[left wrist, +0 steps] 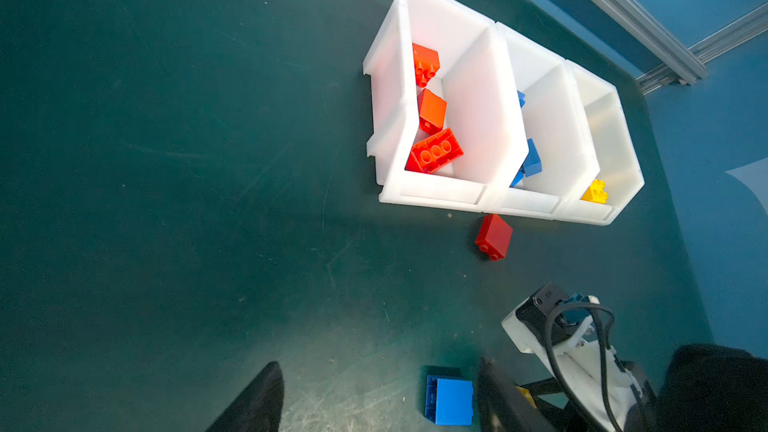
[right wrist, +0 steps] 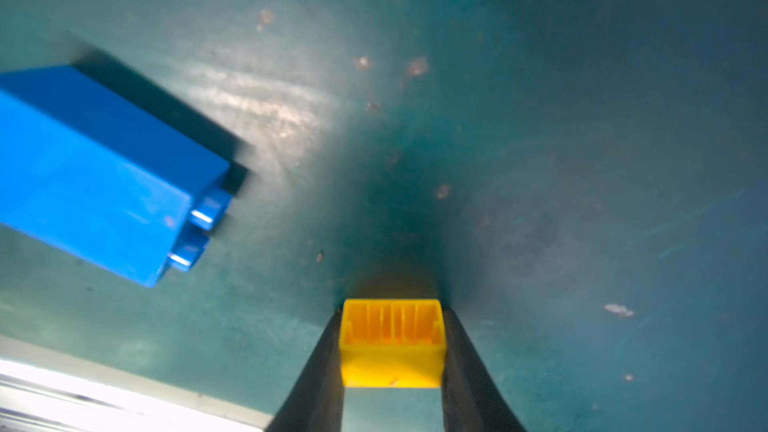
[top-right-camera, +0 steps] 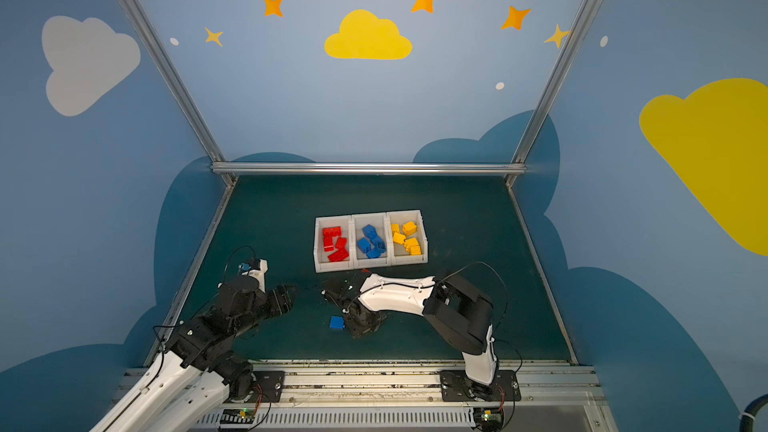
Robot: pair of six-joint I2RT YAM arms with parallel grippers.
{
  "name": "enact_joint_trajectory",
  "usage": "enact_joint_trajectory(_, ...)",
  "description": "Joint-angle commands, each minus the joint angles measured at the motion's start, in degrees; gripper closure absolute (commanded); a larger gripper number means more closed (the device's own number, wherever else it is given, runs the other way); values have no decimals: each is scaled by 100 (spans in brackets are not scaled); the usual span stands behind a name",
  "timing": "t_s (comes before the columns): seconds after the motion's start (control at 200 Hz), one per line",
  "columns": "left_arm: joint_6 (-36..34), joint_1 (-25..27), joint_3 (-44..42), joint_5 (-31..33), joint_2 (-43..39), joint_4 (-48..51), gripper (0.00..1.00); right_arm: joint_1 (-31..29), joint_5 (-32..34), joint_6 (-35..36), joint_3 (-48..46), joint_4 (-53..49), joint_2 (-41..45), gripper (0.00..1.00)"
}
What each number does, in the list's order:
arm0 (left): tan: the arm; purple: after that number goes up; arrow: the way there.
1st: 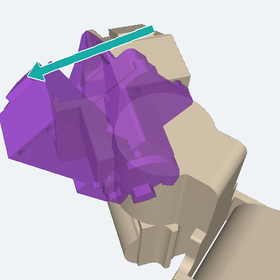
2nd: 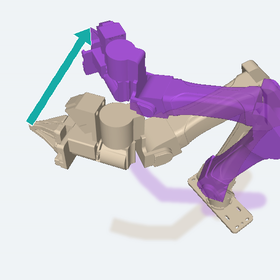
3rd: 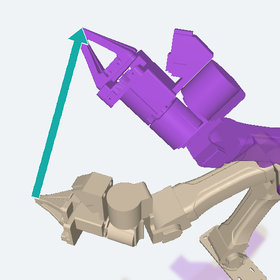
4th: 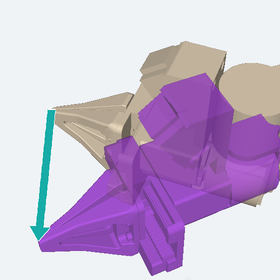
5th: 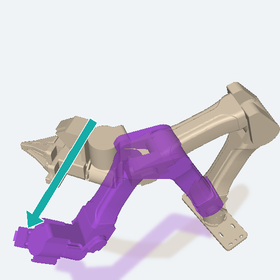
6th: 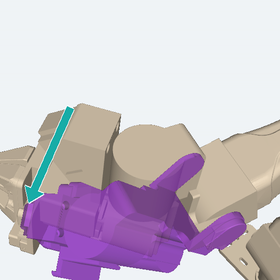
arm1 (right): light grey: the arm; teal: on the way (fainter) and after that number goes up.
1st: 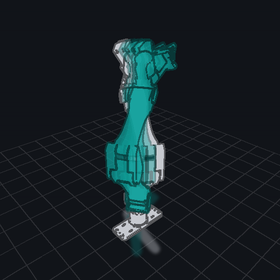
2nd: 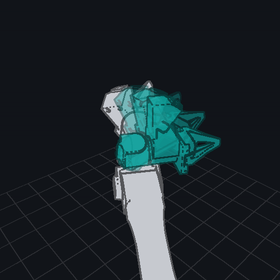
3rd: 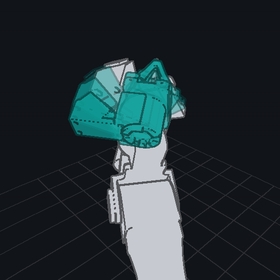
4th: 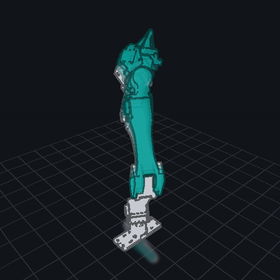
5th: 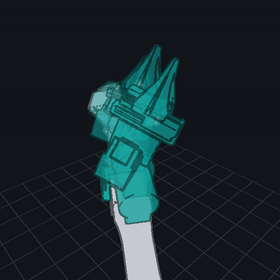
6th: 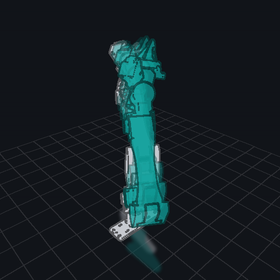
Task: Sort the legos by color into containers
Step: 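Lower the right gripper over the small yellow brick and close on it, then carry the small yellow brick into the end compartment with the right gripper and release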
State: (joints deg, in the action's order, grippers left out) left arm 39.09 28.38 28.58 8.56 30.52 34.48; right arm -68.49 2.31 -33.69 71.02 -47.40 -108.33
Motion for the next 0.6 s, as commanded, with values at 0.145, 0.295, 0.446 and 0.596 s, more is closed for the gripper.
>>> enact_joint_trajectory(0.145,16,-24,-19,-12,-7,24,27,151,253,317,144,-313,355,78)
enact_joint_trajectory(0.295,12,-17,-12,4,-34,33,27,743,582,1032,552,-646,724,77)
enact_joint_trajectory(0.446,37,-14,-28,-12,-104,52,27,1711,758,1823,1027,-703,952,77)
enact_joint_trajectory(0.596,38,-16,-45,-36,-144,42,27,2776,544,2383,1579,-478,791,77)
